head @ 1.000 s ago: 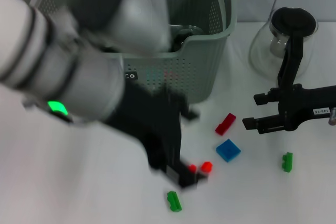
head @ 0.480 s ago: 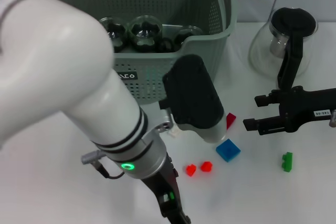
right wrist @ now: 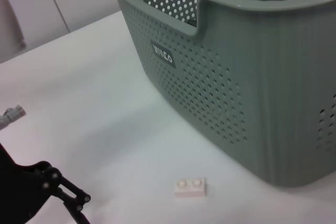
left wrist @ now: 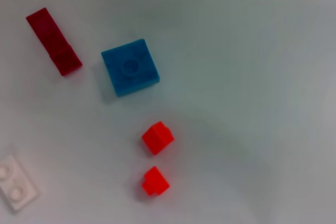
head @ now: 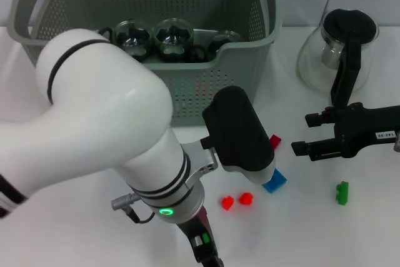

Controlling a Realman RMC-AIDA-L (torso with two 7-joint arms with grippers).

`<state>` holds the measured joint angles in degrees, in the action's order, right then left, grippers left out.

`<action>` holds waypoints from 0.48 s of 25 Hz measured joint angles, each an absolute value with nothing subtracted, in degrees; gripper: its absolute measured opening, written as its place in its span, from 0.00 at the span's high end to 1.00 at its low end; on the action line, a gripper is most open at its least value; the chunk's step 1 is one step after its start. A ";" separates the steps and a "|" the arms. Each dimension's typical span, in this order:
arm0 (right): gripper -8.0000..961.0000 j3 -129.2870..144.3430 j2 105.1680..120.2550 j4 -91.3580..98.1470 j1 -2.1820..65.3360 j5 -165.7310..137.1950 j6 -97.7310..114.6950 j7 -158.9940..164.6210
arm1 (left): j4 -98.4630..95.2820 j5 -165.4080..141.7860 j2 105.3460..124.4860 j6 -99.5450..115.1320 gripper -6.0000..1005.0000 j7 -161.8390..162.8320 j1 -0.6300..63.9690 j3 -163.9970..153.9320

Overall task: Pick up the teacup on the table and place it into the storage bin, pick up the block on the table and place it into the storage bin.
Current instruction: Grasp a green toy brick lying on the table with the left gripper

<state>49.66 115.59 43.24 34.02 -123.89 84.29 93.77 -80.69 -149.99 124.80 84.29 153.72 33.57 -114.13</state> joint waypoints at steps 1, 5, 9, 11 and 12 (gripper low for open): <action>0.10 49.65 115.59 43.24 34.01 -123.88 84.28 93.75 | -80.40 -150.03 124.80 83.90 0.09 153.85 33.58 -114.27; 0.10 49.66 115.57 43.24 34.01 -123.81 84.28 93.69 | -79.13 -150.18 124.80 82.15 0.09 154.16 33.67 -114.87; 0.10 49.65 115.57 43.24 34.01 -123.80 84.28 93.59 | -78.04 -151.15 124.80 80.17 0.10 154.30 33.41 -115.40; 0.10 49.62 115.58 43.24 34.01 -123.79 84.28 93.46 | -77.90 -151.31 124.80 79.92 0.10 154.37 33.39 -115.52; 0.10 49.44 115.58 43.24 34.01 -123.78 84.28 93.32 | -77.76 -151.34 124.80 79.87 0.10 154.38 33.44 -115.62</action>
<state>49.44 115.58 43.24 34.01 -123.78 84.28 93.32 -77.76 -151.34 124.80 79.87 154.38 33.44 -115.62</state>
